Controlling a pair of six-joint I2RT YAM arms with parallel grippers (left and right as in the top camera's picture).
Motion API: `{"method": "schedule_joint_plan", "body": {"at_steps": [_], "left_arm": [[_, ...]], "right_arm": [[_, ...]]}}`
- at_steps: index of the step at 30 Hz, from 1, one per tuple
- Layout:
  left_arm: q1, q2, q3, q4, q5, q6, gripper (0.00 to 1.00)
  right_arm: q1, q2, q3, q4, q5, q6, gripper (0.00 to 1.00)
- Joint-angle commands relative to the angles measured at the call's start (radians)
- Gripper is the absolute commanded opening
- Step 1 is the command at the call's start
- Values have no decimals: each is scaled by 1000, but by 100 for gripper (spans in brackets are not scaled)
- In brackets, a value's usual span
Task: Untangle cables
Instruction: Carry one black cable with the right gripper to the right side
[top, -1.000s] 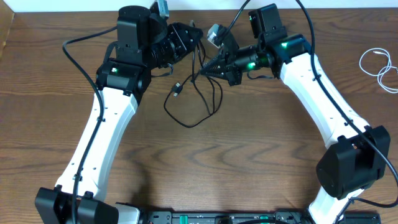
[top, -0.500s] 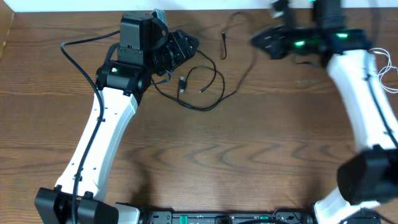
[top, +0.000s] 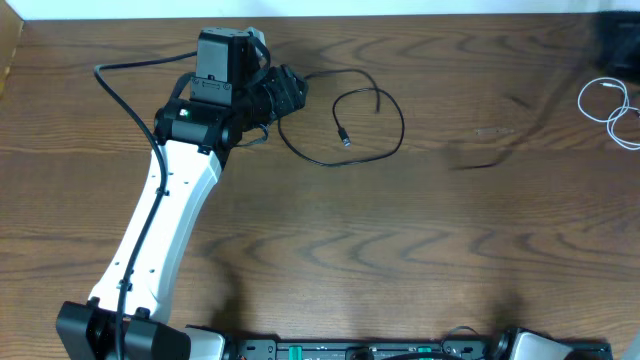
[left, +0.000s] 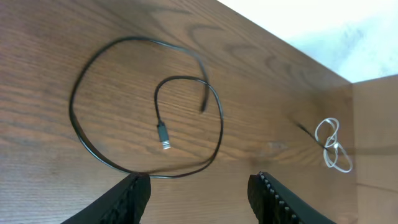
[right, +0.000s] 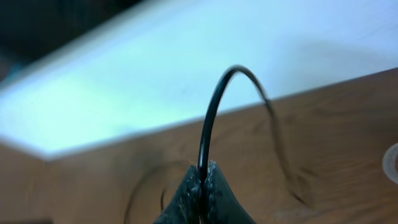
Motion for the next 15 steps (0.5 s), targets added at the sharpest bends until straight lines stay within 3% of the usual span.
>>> {"method": "schedule_joint_plan", "body": {"at_steps": [1, 7, 15], "left_arm": [[2, -7, -6, -6, -29, 55, 56], [2, -7, -7, -7, -29, 66, 56], [2, -7, -7, -10, -28, 66, 56]], "right_arm": [[-85, -74, 26, 14, 10, 120, 1], [-220, -101, 26, 67, 40, 156, 1], [-313, 53, 26, 169, 205, 179, 1]]}}
